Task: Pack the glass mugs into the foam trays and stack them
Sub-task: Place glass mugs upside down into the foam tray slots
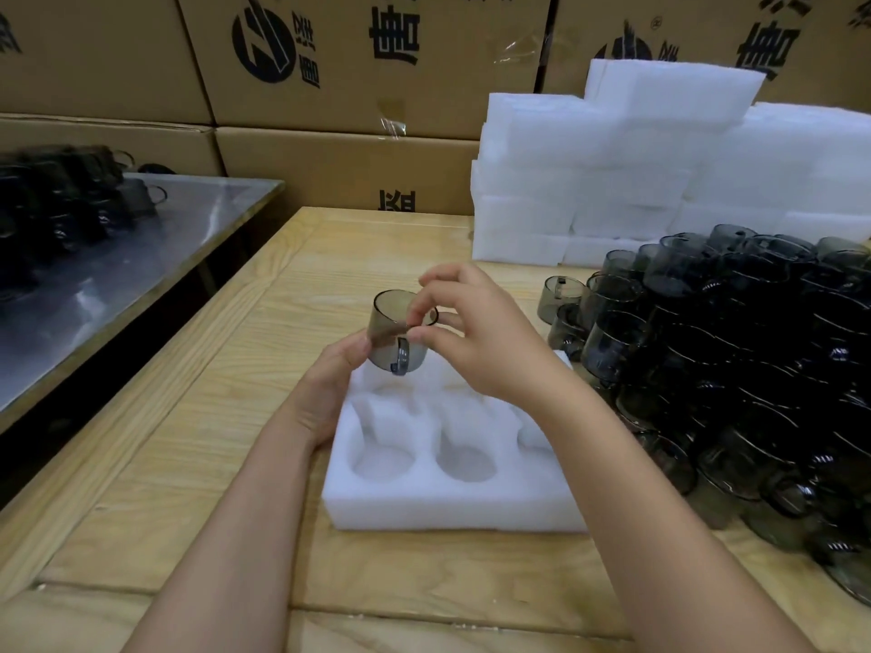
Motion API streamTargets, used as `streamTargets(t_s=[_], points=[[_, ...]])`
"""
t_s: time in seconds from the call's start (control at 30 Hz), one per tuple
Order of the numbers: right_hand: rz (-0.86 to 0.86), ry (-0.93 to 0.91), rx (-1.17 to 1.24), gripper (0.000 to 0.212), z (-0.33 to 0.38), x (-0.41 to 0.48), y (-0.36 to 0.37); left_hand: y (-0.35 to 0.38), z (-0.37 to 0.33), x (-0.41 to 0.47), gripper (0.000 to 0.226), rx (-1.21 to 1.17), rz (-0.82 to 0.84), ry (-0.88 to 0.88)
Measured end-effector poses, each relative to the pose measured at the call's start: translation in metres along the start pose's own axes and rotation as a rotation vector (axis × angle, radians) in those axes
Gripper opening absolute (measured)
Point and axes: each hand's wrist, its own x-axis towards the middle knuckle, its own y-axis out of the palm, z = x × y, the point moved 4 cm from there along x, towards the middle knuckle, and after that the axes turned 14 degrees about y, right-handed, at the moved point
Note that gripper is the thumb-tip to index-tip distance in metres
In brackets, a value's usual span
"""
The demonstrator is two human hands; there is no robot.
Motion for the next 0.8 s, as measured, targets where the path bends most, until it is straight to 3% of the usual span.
streamTargets(t_s=[0.17,0.27,0.33,0.57,0.8], points=[[0.028,0.114,0.061,0.006,-0.013,0.012,0.000,-0.006,-0.003,0.003,0.066,0.095,-0.142,0.045],[0.044,0.199,0.034,0.050,-0.019,0.016,0.005,-0.005,-0.006,0.004,0.058,0.224,-0.107,0.095],[0.018,0.157,-0.047,0.065,-0.017,0.016,0.007,-0.004,-0.007,0.005,0.053,0.261,-0.086,0.090],[0.083,0.200,-0.153,0.053,-0.029,0.006,-0.027,-0.007,-0.002,0.004,0.092,0.229,-0.139,0.001],[0.177,0.235,-0.248,0.045,-0.040,0.002,-0.037,-0.007,0.000,0.001,0.095,0.199,-0.154,-0.079]])
